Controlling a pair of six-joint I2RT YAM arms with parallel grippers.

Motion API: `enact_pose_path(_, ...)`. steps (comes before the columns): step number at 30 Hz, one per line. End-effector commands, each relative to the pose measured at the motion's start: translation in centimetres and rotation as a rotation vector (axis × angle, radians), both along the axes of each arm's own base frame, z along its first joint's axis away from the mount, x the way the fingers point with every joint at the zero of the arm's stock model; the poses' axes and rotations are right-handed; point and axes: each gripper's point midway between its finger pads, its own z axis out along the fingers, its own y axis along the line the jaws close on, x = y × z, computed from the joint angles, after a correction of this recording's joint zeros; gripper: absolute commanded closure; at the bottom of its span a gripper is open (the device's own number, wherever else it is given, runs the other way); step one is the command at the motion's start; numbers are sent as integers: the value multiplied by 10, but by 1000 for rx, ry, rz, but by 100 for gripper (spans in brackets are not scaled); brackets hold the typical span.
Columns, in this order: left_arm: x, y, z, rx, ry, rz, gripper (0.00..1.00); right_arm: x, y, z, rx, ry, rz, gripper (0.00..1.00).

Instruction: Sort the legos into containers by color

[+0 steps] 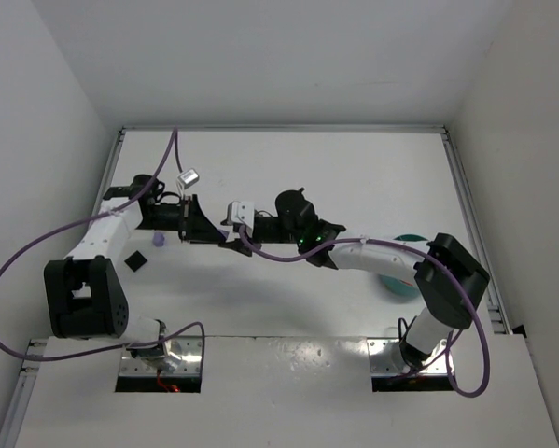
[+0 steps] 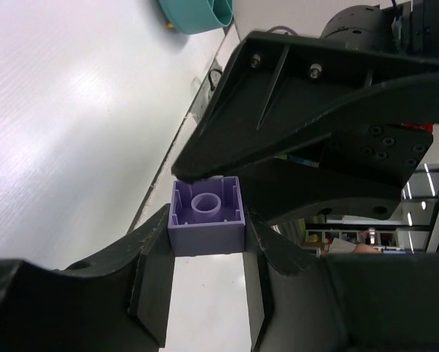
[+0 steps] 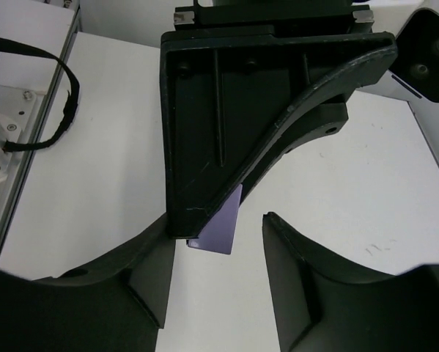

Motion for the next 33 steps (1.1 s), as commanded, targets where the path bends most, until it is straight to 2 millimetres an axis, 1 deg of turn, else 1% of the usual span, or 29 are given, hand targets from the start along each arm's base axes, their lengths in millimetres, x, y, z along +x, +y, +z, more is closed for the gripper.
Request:
enact_pose_path(1,-4,-5,12,-49,-42,-16,79,3,13,42,106,-61,13,50)
enact_pose_path(2,-4,-5,12,-49,-42,-16,79,3,14,38,99,-56,13,52)
enact_pose_path(4,-4,-5,12,-49,-42,-16,79,3,14,38,99,-56,13,60)
enact_pose_path(5,-4,-5,12,-49,-42,-16,74,3,14,35,91,-50,13,68)
enact_pose_path(6,-4,-5,14,-58,-43,-17,69,3,13,31,83,-54,14,73)
enact_pose_path(7,-1,-1,14,-58,-43,1,61,3,12,29,73,-56,15,78)
enact_pose_path(9,2,4,16,-55,-64,25,46,-5,9,27,65,-50,24,87)
enact_pose_path(11,13,21,21,-12,-132,81,43,-4,4,22,51,-44,0,91)
enact_pose_path(12,16,29,19,37,-155,100,42,-3,-3,23,51,-45,-11,93)
enact_pose_path(13,19,37,21,66,-183,115,42,-2,-7,19,36,-37,-27,93)
enact_pose_path(14,23,50,19,103,-198,142,42,2,-14,14,16,-25,-48,95)
enact_pose_path(15,33,64,17,180,-214,162,42,-1,-18,9,1,-4,-50,95)
enact_pose_path(16,39,75,15,223,-219,182,42,5,-25,14,-2,-8,-89,96)
enact_pose_path(17,42,94,11,277,-240,204,42,3,-32,4,-42,17,-101,96)
enact_pose_path(18,54,115,2,394,-248,212,39,9,-39,2,-58,24,-134,96)
enact_pose_path(19,59,131,-3,463,-250,224,39,9,-43,-1,-80,36,-146,96)
enact_pose_path(20,64,151,-10,537,-303,220,39,15,-52,-5,-121,76,-190,96)
enact_pose_path(21,66,171,-20,641,-297,218,43,15,-57,-3,-135,104,-203,96)
enact_pose_path(22,67,183,-25,697,-305,223,43,23,-66,-6,-161,137,-238,97)
enact_pose_path(23,77,199,-32,765,-344,239,43,22,-75,-13,-221,192,-253,97)
enact_pose_path(24,75,218,-49,877,-295,251,43,26,-84,-17,-248,215,-273,97)
enact_pose_path(25,75,228,-49,942,-319,266,44,26,-90,-17,-264,227,-282,97)
enact_pose_path(26,77,237,-53,994,-316,289,44,20,-96,-22,-311,261,-282,97)
enact_pose_path(27,80,256,-65,1091,-305,328,44,23,-103,-24,-331,279,-297,97)
enact_pose_path(28,82,258,-69,1111,-297,339,45,24,-106,-21,-333,302,-303,97)
enact_pose_path(29,82,258,-72,1113,-275,360,45,16,-111,-34,-381,354,-297,97)
enact_pose_path(31,83,251,-79,1114,-249,368,48,18,-117,-33,-384,383,-308,97)
enact_pose_path(32,85,243,-82,1107,-231,379,48,16,-115,-32,-378,396,-299,97)
enact_pose_path(33,86,241,-88,1116,-223,386,48,16,-115,-32,-378,396,-299,97)
